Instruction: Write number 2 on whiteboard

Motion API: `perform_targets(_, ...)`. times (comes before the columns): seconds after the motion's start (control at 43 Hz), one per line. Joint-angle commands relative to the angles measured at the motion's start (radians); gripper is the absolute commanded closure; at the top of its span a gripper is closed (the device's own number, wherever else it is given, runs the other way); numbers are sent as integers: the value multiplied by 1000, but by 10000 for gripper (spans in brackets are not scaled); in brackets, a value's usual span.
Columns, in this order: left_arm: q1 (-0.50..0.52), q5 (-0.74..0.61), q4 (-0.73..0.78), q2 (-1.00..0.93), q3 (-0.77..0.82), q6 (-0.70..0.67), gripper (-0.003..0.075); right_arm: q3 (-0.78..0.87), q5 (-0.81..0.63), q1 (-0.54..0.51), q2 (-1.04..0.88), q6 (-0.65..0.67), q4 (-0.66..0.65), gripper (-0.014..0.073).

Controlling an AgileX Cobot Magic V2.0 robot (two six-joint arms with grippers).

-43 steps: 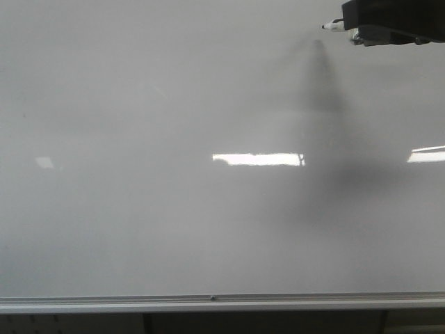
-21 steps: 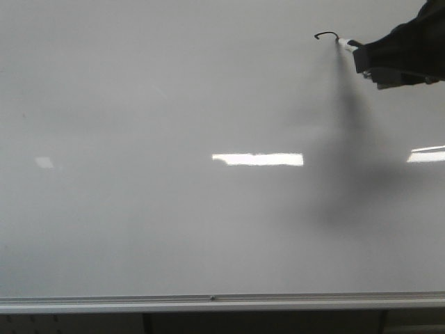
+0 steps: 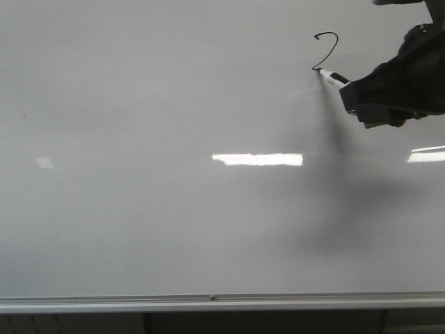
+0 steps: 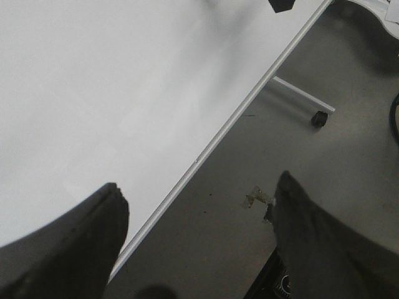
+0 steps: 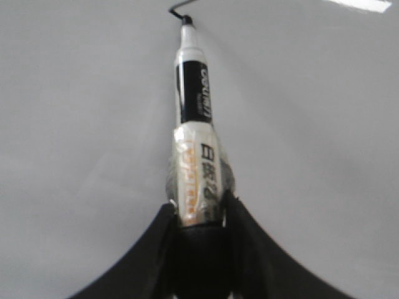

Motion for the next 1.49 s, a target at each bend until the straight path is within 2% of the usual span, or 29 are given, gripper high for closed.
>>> perform_targets(0.0,1,-52,-37,-11,-25,-11,239,-32,-24,-41,-25,-1,-8,656)
perform_targets(0.209,1,-54,-37,-11,-25,-11,239,-32,16,-43,-92,-1,-8,656)
perform_targets(0.349,1,-52,-39,-11,-25,-11,239,-32,152,-39,-230,-1,-8,656)
perform_targets(0.489,-7,-35,-39,-6,-25,24,239,-34,431,2,-420,-9,-9,656)
perform_targets(0.605,-57,2,-43,21,-27,89,239,-55,693,54,-557,-89,-8,656)
perform_targets(0.768,-198,2,-41,88,-34,166,239,-128,1074,148,-653,-262,-8,656)
perform_targets(0.885,-311,2,-26,147,-75,180,239,-182,1253,200,-665,-308,4,656)
perform_targets(1.047,-457,6,-6,238,-154,198,238,-203,1342,226,-664,-316,30,656)
perform_targets(1.187,-552,7,-5,339,-232,207,238,-204,1344,226,-664,-316,36,656)
perform_targets(1.466,-633,-10,-5,495,-338,208,238,-204,1343,226,-664,-316,36,656)
